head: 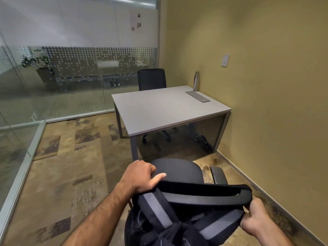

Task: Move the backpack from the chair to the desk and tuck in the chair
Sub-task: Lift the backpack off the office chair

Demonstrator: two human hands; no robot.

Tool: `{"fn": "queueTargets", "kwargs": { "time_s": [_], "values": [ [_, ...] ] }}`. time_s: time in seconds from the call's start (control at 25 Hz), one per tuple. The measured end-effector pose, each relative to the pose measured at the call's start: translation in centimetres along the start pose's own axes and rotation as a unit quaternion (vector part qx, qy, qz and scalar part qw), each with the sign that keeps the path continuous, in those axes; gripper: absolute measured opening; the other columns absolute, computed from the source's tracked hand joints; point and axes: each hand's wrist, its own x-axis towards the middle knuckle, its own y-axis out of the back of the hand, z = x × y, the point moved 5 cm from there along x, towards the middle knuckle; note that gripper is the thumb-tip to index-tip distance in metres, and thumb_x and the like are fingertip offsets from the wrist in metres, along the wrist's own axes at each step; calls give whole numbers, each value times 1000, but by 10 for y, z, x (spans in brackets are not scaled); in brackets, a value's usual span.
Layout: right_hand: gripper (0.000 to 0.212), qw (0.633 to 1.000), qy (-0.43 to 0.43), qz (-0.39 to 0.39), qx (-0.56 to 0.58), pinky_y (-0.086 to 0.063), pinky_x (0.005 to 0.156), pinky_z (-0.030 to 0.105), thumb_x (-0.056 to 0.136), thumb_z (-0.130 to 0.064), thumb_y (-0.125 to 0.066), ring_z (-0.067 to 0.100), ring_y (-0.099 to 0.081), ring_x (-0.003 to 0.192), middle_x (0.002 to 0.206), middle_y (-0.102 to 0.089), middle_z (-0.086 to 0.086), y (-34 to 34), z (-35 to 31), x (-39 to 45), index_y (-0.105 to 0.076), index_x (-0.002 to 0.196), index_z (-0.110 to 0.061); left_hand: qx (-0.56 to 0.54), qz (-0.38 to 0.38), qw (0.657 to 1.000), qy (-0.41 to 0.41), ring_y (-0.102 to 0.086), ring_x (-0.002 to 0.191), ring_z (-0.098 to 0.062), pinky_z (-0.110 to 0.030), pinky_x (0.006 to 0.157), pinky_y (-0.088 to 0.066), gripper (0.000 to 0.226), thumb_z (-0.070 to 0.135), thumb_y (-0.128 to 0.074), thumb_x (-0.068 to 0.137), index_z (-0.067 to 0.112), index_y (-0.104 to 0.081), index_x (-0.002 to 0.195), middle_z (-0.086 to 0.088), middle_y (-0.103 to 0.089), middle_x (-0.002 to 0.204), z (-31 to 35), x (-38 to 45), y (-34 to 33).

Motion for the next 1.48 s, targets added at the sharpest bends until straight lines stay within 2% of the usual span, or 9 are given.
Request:
{"fn": "queueTargets", "kwargs": {
  "time_s": [0.16, 0.52, 0.72, 0.88, 0.96, 1.04, 1.12, 1.28, 1.48],
  "values": [
    [22, 1000, 25, 11, -3, -46, 64, 47, 97, -16, -42, 34, -56, 78, 86, -57, 10, -1, 3, -1, -50, 77, -16, 68, 28, 997, 0, -53, 61, -23, -38, 71, -37, 72, 73, -31, 93, 14, -53, 58, 0, -57, 55, -1, -15, 1],
    [22, 1000, 21, 1, -11, -49, 69, 45, 97, -24, -47, 34, -59, 78, 87, -58, 12, 0, 7, -7, -53, 78, -14, 94, 51, 994, -17, -52, 61, -25, -39, 70, -31, 62, 70, -29, 90, 21, -42, 55, -2, -57, 56, 3, -32, 4],
    [22, 999, 15, 6, -29, -48, 94, 49, 96, -27, -44, 34, -61, 83, 96, -61, 14, 3, 14, -7, -56, 85, -12, 120, 55, 991, -24, -40, 53, -21, -37, 67, -26, 56, 62, -41, 92, 22, -41, 53, 0, -56, 50, 3, -49, 6],
    [16, 998, 8, -5, -54, -48, 103, 49, 98, -21, -46, 35, -66, 79, 94, -68, 17, 6, 24, -11, -57, 93, -10, 110, 74, 990, -54, -48, 48, -19, -34, 61, -31, 53, 56, -52, 90, 21, -51, 50, 4, -52, 45, 14, -76, 0],
    [17, 996, -11, -29, -87, -55, 90, 46, 100, -17, -50, 35, -73, 58, 74, -74, 18, 8, 32, -14, -61, 94, -6, 97, 69, 988, -94, -47, 48, -20, -35, 59, -36, 52, 55, -58, 89, 21, -50, 51, 2, -51, 46, 28, -90, -14],
    [22, 990, -25, -45, -132, -63, 57, 40, 101, -8, -47, 33, -70, 43, 60, -73, 19, 12, 39, -15, -63, 89, 0, 86, 47, 986, -138, -45, 47, -20, -34, 57, -38, 51, 52, -63, 88, 21, -47, 51, 2, -49, 45, 44, -101, -29],
    [26, 983, -33, -60, -170, -56, 35, 39, 100, 1, -48, 33, -70, 42, 59, -73, 21, 18, 42, -15, -68, 85, 7, 77, 22, 980, -180, -44, 45, -19, -32, 55, -38, 48, 51, -64, 86, 22, -46, 51, 4, -49, 45, 60, -106, -41],
    [36, 974, -25, -59, -216, -55, 33, 37, 95, 5, -56, 31, -69, 41, 61, -73, 21, 35, 31, -12, -77, 66, 10, 47, -28, 974, -218, -52, 46, -20, -28, 56, -41, 47, 51, -61, 83, 21, -43, 52, 2, -54, 46, 88, -101, -61],
    [34, 956, -10, -14, -294, -53, 32, 31, 93, 8, -55, 29, -64, 34, 58, -71, 22, 58, 11, -6, -76, 66, 11, -29, -101, 969, -222, -59, 65, -33, -36, 78, -41, 45, 52, -46, 90, 19, -40, 60, -8, -65, 64, 139, -77, -91]
  ]
}}
